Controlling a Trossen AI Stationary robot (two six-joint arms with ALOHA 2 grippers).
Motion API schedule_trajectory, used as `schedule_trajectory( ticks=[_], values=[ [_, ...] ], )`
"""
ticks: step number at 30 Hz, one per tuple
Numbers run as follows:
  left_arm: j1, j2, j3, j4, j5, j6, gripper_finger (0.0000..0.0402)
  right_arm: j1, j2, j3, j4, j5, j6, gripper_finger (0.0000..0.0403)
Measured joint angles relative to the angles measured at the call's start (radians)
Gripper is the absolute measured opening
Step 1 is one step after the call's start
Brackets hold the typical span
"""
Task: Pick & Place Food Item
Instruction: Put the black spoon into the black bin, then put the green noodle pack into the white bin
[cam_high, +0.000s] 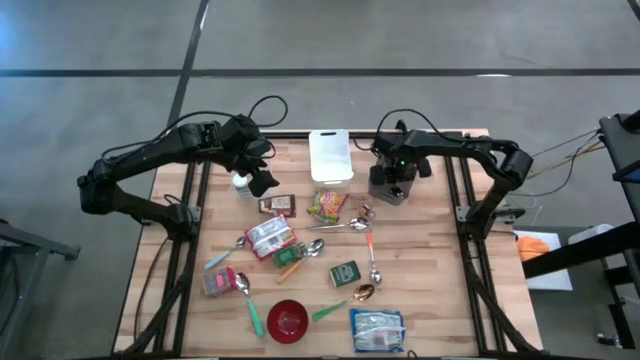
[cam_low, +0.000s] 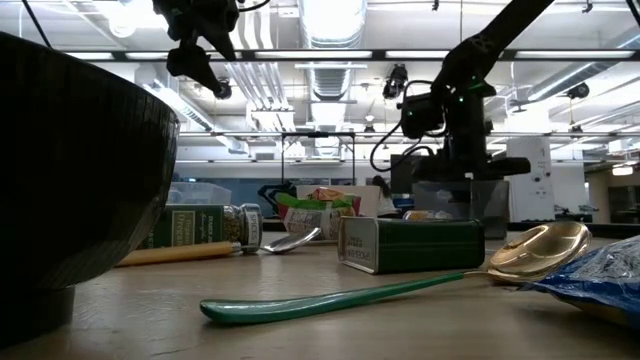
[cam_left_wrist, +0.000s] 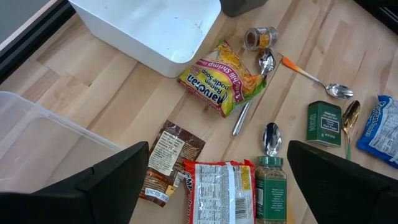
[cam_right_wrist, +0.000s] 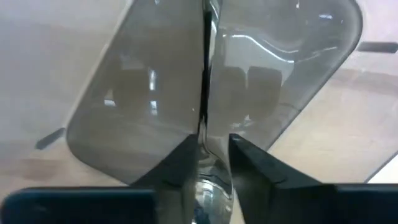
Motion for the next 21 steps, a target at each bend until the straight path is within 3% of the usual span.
schedule_trajectory(
  ticks=[11, 21],
  values=[
    [0.0, 0.0, 0.0, -0.005, 0.0, -0.008, 0.0387, 0.0, -0.038, -0.008, -0.002, -0.002, -0.046, 0.0212],
    [0.0, 0.0, 0.0, -0.005, 0.0, -0.005, 0.0387, 0.059, -0.201, -0.002, -0.011, 0.005, -0.137, 0.0231]
  ],
)
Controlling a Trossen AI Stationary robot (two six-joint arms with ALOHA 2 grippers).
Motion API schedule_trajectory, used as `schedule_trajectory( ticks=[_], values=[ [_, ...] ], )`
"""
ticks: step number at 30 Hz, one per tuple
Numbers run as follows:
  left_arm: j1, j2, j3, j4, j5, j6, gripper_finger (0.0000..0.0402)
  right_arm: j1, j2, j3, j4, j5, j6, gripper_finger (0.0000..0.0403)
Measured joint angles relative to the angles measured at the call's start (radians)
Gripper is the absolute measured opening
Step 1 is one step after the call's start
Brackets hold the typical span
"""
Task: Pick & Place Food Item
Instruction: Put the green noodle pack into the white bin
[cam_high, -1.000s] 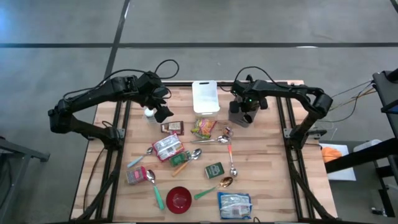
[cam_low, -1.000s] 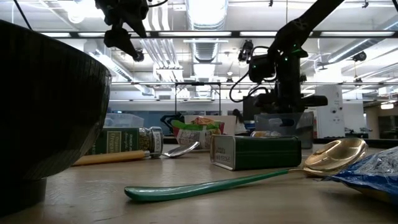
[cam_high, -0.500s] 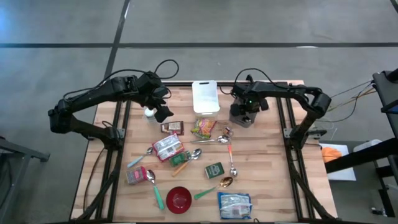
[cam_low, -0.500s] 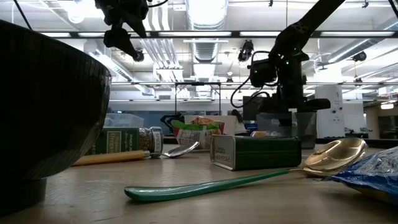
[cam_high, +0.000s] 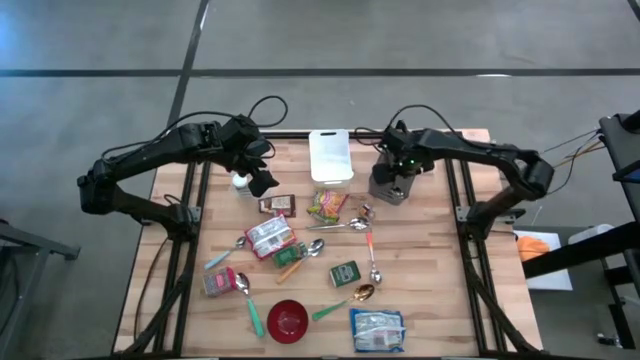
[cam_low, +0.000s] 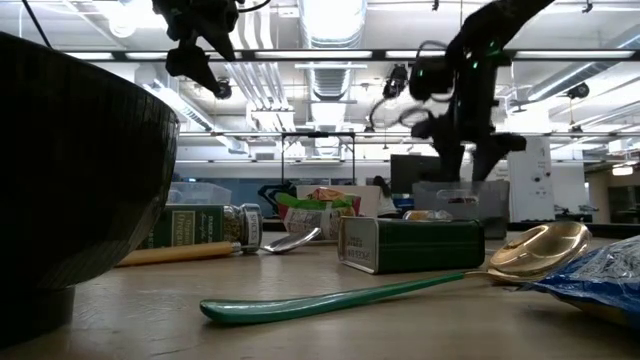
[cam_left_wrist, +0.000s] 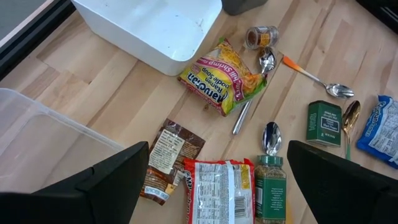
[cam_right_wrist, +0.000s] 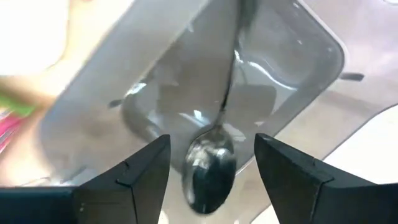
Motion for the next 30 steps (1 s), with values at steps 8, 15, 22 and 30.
schedule_trajectory(
  ticks=[8, 15, 22, 30],
  values=[
    [0.0, 0.0, 0.0, 0.0, 0.0, 0.007, 0.0387, 0.205, -0.147, -0.001, 0.012, 0.002, 0.017, 0.0231],
    [0.0, 0.0, 0.0, 0.0, 0.0, 0.009, 0.0387, 0.436, -0.166, -0.009, 0.053, 0.1, 0.074, 0.0231],
    [0.0, 0.0, 0.0, 0.0, 0.0, 0.009, 0.0387, 0.604, -0.072, -0.011, 0.115, 0.282, 0.138, 0.0231],
    [0.0, 0.0, 0.0, 0.0, 0.0, 0.009, 0.0387, 0.628, 0.068, -0.016, 0.147, 0.253, 0.165, 0.0231]
  ],
)
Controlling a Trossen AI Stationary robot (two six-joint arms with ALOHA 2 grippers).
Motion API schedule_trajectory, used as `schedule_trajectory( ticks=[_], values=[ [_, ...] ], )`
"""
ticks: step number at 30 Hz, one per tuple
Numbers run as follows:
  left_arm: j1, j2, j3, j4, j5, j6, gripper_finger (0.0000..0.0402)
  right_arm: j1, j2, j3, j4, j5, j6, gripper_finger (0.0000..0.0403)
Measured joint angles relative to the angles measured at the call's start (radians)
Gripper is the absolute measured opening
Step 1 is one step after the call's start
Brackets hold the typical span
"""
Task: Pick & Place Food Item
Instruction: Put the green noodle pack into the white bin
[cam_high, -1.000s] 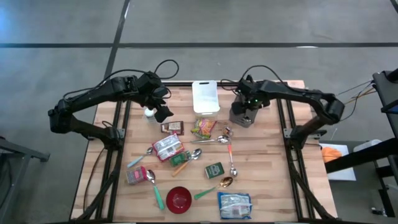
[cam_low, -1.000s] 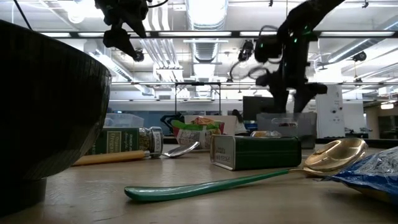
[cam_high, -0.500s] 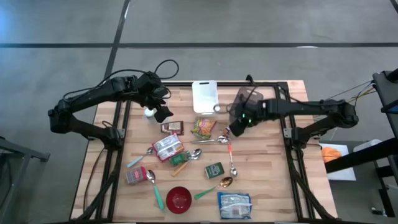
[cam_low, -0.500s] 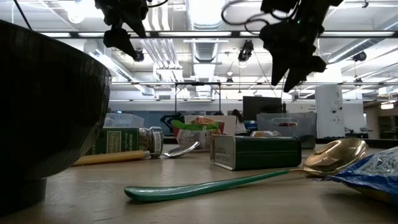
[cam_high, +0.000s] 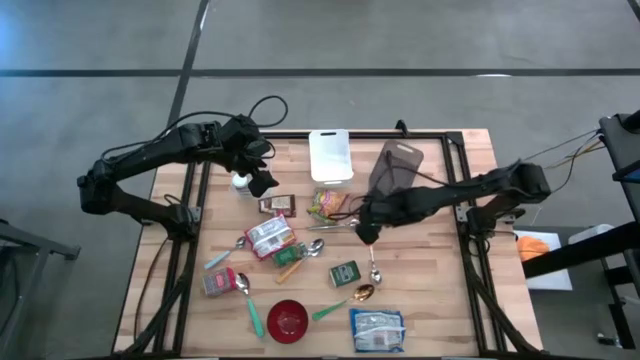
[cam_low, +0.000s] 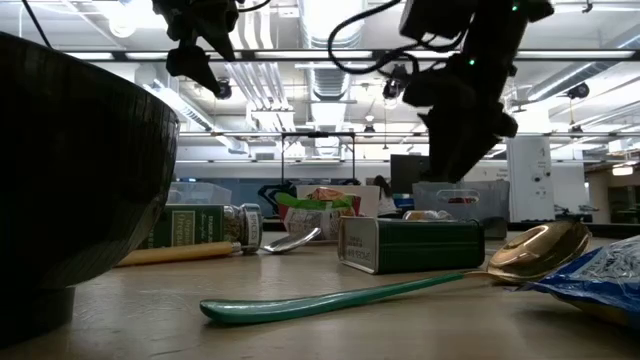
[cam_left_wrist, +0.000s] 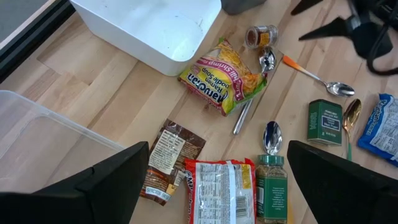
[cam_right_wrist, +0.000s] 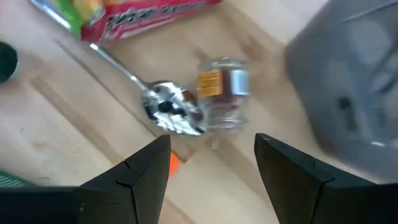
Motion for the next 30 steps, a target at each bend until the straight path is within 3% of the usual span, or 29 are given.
schedule_trajectory(
  ticks=[9, 12, 20, 30],
  values=[
    [0.0, 0.0, 0.0, 0.0, 0.0, 0.014, 0.0387, 0.01, 0.033, 0.012, 0.185, -0.123, -0.045, 0.0231],
    [0.0, 0.0, 0.0, 0.0, 0.0, 0.021, 0.0387, 0.009, 0.029, 0.054, 0.269, -0.123, -0.151, 0.0231],
    [0.0, 0.0, 0.0, 0.0, 0.0, 0.035, 0.0387, 0.008, 0.15, 0.155, 0.252, -0.101, -0.463, 0.0231],
    [0.0, 0.0, 0.0, -0.03, 0.0, 0.034, 0.0387, 0.002, 0.306, 0.271, 0.215, -0.006, -0.547, 0.0231]
  ],
)
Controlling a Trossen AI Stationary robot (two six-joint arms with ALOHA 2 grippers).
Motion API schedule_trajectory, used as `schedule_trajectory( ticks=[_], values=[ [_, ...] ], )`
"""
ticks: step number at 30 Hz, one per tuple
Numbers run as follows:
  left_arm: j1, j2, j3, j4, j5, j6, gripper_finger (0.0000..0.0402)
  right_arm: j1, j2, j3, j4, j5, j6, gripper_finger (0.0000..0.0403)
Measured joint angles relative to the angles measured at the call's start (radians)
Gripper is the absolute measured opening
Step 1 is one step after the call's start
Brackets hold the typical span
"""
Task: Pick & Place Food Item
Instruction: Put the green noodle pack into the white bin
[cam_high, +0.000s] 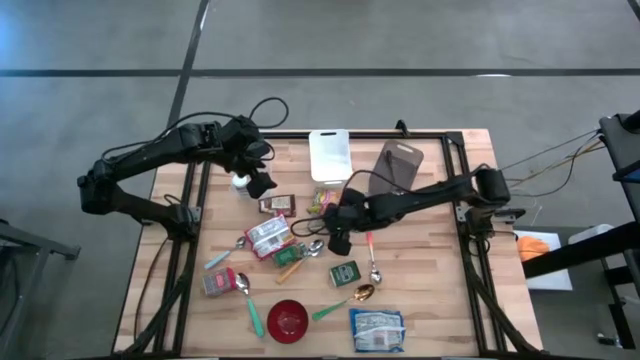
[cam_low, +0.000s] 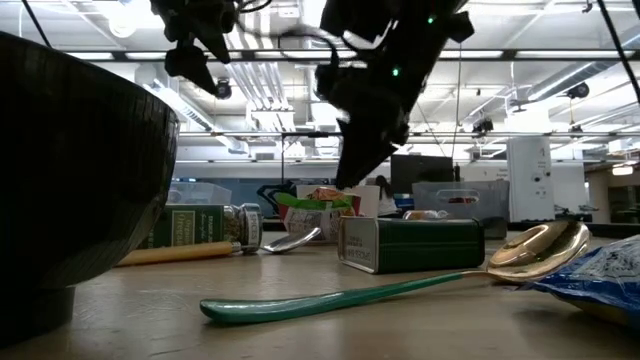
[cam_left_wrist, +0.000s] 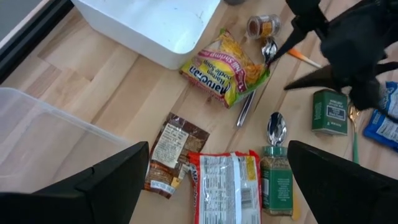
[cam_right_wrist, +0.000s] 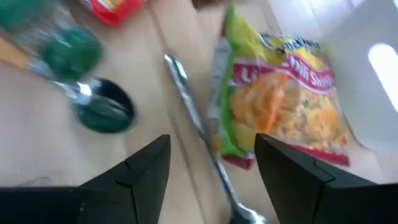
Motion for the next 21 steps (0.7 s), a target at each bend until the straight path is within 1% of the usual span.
schedule_trajectory(
  ticks=[2, 4, 13, 17, 21],
  values=[
    [0.0, 0.0, 0.0, -0.009, 0.0, 0.0, 0.0387, -0.003, 0.017, 0.015, -0.02, 0.035, -0.004, 0.0231],
    [0.0, 0.0, 0.0, -0.019, 0.0, 0.0, 0.0387, -0.011, 0.021, 0.02, -0.028, 0.045, -0.008, 0.0231],
    [0.0, 0.0, 0.0, -0.023, 0.0, 0.0, 0.0387, -0.039, 0.03, 0.013, -0.034, 0.041, -0.009, 0.0231],
    [0.0, 0.0, 0.0, -0.023, 0.0, 0.0, 0.0387, -0.039, 0.031, 0.012, -0.032, 0.014, -0.007, 0.0231],
    [0.0, 0.0, 0.0, -0.023, 0.0, 0.0, 0.0387, -0.038, 0.042, 0.011, -0.036, 0.01, -0.002, 0.023]
  ],
)
